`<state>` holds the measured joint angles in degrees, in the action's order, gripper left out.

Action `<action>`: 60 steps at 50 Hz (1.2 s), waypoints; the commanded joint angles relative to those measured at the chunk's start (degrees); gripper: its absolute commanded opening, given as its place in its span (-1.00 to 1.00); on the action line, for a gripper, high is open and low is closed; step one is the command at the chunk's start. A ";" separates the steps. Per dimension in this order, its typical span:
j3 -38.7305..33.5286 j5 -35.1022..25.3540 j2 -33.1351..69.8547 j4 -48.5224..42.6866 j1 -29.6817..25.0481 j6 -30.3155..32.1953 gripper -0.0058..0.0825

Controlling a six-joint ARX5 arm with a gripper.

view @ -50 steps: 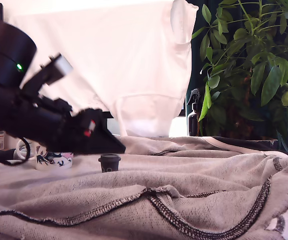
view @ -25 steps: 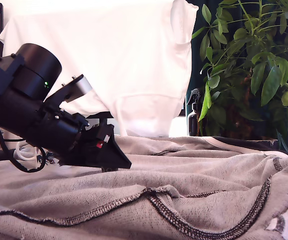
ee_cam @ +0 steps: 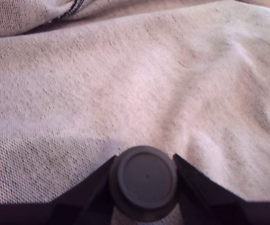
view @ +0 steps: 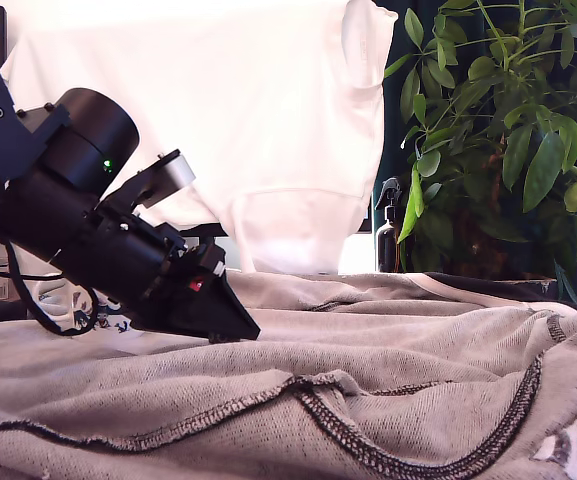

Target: Pick the grey coffee capsule and place it inside the blue coffee cup

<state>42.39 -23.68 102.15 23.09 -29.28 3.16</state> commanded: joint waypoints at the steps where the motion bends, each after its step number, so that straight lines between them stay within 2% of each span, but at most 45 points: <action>1: 1.07 -0.37 -0.15 -0.13 -0.31 -0.13 -0.66; 17: 3.19 -0.28 -7.54 -1.03 2.56 0.20 -0.66; 30: 3.41 0.83 -15.54 -1.25 11.23 0.33 -0.66; 42: 3.43 1.62 -16.24 -3.32 19.10 0.31 -0.66; 50: 3.43 1.64 -16.24 -4.17 21.24 0.31 -0.66; 60: 3.41 1.64 -16.22 -6.12 21.29 0.33 -0.65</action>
<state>46.28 -22.00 85.34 17.06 -8.10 3.20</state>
